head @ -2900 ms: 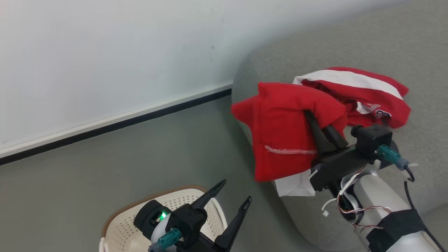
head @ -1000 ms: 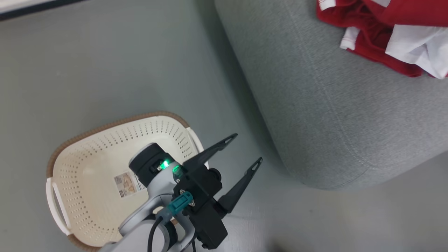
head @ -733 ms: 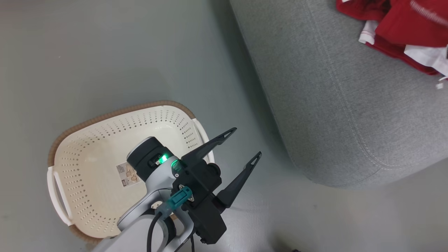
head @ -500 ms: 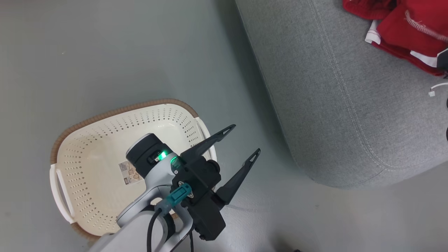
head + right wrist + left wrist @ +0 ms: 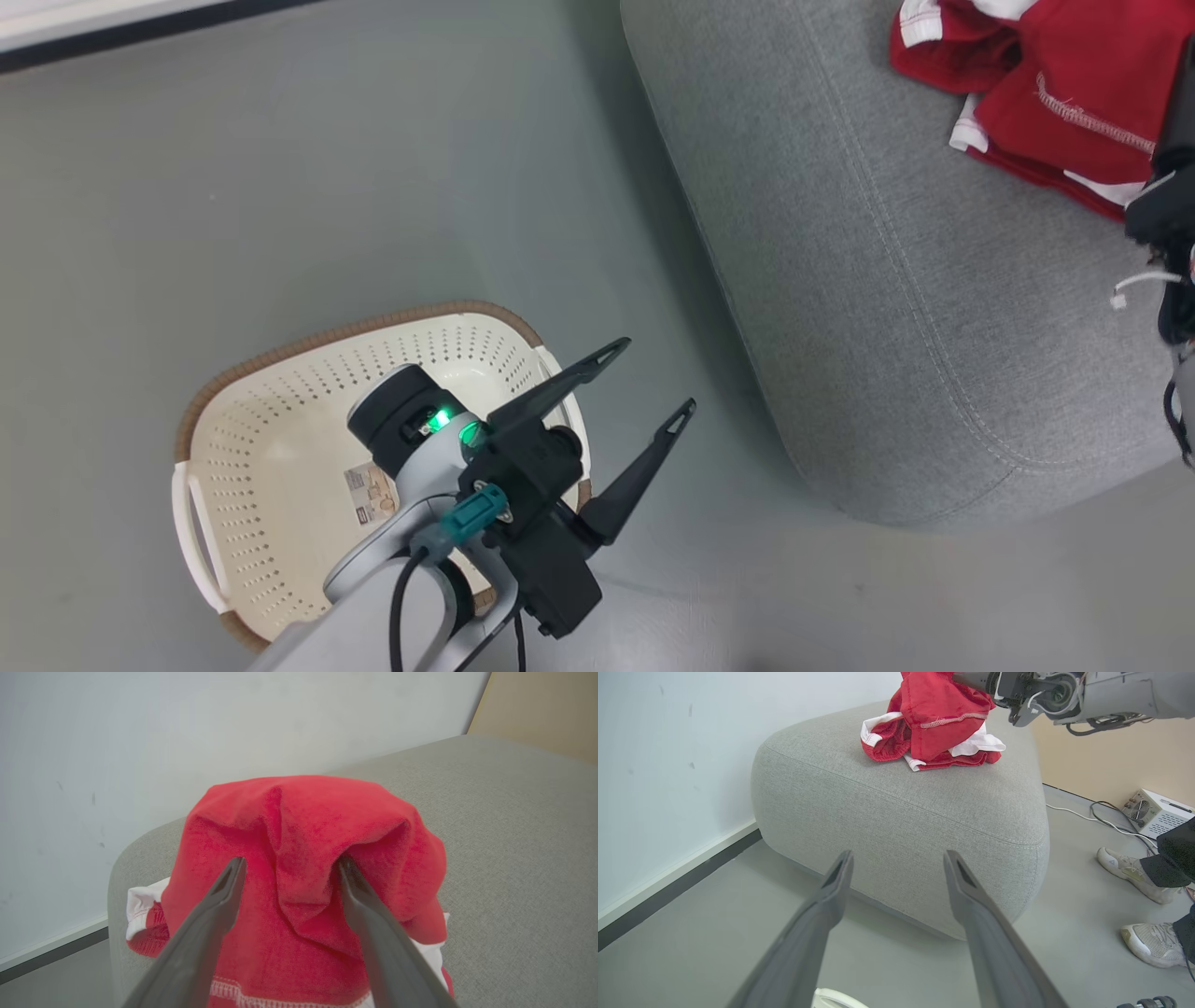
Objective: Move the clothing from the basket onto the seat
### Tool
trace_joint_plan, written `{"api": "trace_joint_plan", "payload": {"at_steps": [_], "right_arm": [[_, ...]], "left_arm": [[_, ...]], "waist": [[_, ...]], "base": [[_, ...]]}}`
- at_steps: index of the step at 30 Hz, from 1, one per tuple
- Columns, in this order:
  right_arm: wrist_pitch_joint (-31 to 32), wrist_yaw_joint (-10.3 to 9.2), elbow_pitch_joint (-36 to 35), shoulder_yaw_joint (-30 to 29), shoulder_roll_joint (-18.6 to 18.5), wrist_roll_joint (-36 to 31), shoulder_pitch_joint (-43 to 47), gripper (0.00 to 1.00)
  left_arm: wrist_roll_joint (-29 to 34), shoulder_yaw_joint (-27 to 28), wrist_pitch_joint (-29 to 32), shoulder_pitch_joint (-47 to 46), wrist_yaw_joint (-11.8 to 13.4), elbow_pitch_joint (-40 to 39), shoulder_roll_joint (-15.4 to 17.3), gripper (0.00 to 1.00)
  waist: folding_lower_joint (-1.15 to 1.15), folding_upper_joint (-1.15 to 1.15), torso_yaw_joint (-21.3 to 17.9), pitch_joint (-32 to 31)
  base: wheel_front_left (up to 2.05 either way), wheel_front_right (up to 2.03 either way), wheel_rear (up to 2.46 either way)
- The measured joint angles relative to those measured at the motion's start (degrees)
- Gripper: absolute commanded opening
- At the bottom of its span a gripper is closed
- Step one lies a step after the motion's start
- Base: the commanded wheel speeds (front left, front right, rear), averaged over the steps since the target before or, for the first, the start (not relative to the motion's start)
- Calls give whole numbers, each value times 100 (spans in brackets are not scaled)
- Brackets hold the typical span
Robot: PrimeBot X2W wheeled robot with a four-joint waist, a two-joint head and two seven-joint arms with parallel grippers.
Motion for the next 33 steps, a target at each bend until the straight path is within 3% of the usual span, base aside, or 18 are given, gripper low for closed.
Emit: {"api": "trace_joint_plan", "payload": {"at_steps": [10,33], "right_arm": [[0,44,-179,-29,96,-92,803,100],[1,-16,-2529,334,553,-817,2744,100]], "left_arm": [[-66,210,-302,17,108,255,-75,100],[-467,944,-902,823,810,780,-136,100]], "waist": [[0,-1,144,-474],[-1,-1,775,-1597]], "base": [[0,0,0],[0,0,0]]}}
